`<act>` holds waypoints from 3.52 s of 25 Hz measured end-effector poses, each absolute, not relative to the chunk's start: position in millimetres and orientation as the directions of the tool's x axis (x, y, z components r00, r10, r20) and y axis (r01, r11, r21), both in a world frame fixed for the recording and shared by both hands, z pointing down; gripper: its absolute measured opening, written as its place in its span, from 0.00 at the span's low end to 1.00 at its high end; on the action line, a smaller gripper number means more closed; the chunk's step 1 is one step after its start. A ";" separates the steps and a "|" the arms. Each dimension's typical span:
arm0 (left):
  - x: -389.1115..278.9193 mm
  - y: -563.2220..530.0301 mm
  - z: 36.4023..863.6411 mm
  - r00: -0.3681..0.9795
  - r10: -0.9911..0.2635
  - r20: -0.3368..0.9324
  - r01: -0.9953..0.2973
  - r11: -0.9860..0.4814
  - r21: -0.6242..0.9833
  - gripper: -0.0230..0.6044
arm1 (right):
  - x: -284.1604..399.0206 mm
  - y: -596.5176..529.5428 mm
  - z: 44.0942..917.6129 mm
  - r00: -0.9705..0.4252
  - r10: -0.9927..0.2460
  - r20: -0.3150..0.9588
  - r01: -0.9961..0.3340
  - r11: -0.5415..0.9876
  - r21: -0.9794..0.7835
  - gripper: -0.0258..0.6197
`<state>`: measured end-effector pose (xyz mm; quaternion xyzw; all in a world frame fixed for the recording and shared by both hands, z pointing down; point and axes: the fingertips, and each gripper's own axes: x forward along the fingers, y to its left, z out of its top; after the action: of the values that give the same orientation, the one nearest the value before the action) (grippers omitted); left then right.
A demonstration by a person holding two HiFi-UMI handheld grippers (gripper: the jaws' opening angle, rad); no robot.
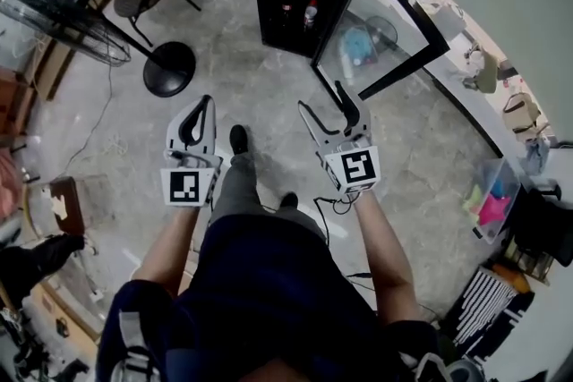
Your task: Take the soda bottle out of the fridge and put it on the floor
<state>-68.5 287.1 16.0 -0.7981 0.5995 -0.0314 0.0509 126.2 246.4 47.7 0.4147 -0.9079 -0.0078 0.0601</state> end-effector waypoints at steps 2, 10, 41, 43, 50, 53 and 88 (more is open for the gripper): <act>-82.1 259.8 20.0 0.302 -0.953 -0.019 -0.948 -0.298 -0.115 0.08 | 111.6 218.3 59.0 -0.634 -0.765 0.117 -0.764 0.642 0.065 0.57; -136.0 131.8 40.1 0.449 -0.893 0.010 -0.888 -0.448 -0.102 0.08 | 38.5 85.9 98.8 -0.546 -0.821 0.169 -0.827 0.560 0.052 0.57; -167.8 -85.1 207.1 0.367 -0.919 0.142 -0.910 -0.387 -0.147 0.08 | 26.6 -240.1 430.9 -0.463 -0.823 0.330 -0.855 0.512 0.077 0.57; -171.6 -87.6 217.5 0.370 -0.918 0.140 -0.907 -0.390 -0.159 0.08 | 24.7 -254.8 452.6 -0.456 -0.824 0.337 -0.858 0.508 0.080 0.57; -183.2 -98.9 263.9 0.369 -0.916 0.159 -0.908 -0.392 -0.148 0.08 | 22.7 -301.9 520.0 -0.424 -0.828 0.368 -0.873 0.482 0.077 0.57; -181.2 -108.4 283.3 0.370 -0.916 0.154 -0.909 -0.391 -0.142 0.08 | 22.9 -321.7 551.0 -0.414 -0.825 0.384 -0.875 0.478 0.083 0.57; -130.4 -176.4 508.3 0.481 -0.866 0.138 -0.872 -0.488 -0.025 0.08 | 24.4 -438.4 747.8 -0.336 -0.872 0.356 -0.928 0.371 0.032 0.59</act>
<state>-130.4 -176.4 508.3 -0.8601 0.5053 -0.0663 -0.0241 24.4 -438.4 747.8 0.5537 -0.8127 0.0883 0.1588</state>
